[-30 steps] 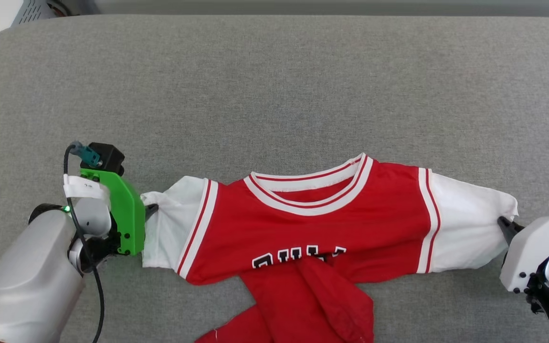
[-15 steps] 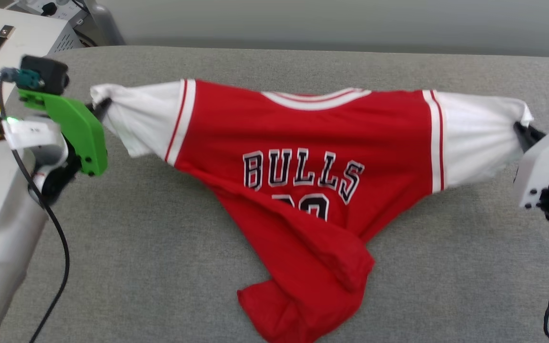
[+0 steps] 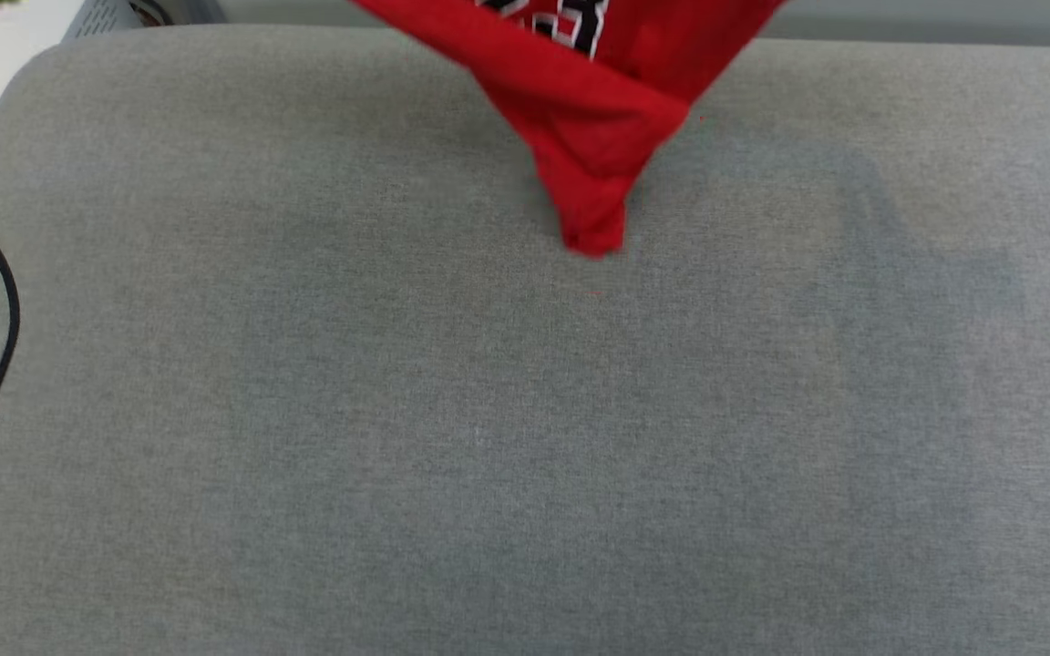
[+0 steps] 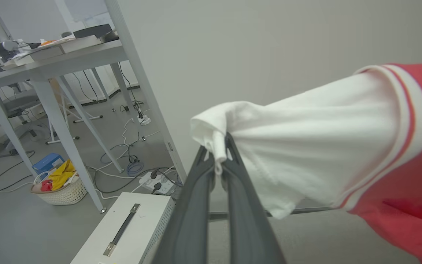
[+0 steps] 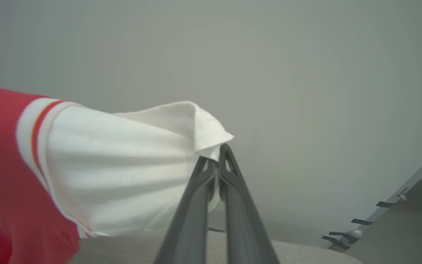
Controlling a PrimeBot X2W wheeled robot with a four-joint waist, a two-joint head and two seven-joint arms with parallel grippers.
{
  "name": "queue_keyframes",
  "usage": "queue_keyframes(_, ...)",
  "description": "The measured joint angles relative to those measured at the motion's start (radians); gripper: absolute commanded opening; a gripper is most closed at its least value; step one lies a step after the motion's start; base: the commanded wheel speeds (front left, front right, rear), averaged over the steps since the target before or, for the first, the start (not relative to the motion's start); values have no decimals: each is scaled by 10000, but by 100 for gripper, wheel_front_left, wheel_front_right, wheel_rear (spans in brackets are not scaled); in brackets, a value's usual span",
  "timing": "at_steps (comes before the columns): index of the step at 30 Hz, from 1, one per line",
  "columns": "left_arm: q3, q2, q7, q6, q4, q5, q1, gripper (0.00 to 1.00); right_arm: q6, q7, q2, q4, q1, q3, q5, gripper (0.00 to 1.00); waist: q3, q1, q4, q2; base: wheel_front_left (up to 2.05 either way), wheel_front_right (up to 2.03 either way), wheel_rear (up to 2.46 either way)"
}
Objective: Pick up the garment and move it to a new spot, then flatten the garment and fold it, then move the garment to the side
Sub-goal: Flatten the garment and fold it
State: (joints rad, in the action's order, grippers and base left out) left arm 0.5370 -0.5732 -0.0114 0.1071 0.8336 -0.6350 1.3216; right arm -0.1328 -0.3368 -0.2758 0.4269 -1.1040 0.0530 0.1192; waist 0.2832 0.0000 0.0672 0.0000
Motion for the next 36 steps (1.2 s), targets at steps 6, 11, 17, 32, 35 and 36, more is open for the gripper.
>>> queue_keyframes(6, -27, 25, -982, 4, 616, 477, 1862, 0, 0, 936, -2, 1068, -2670, 36, -809, 0, 772, 0, -11, 0, 0, 0, 0)
queue_keyframes(11, -151, 54, -1778, 31, 1057, 575, 3115, 0, 0, 1515, 161, 1918, -4511, 186, -1252, 0, 1538, 1, -50, 0, 0, 0, 0)
queue_keyframes(17, -236, 169, -2257, 52, 1662, 577, 3495, 0, 0, 2109, 441, 2972, -5260, 17, -1459, 0, 2414, 2, -148, 0, 0, 0, 0)
queue_keyframes(32, -771, 683, -2443, 209, 1028, -474, 456, 0, 8, 3381, 754, 4320, -3079, -1818, 167, 0, 2926, 2, -383, 0, 0, 0, 0)
queue_keyframes(35, -1068, 700, -2445, 209, 224, -593, -1183, 0, 8, 3572, 736, 3912, -1626, -2199, 874, 0, 2582, 2, -353, 0, 0, 0, 0)
queue_keyframes(36, -1210, 706, -2445, 211, 23, -619, -1626, 0, 10, 3607, 717, 3747, -1221, -2280, 1068, 0, 2481, 1, -344, 0, 0, 0, 0)
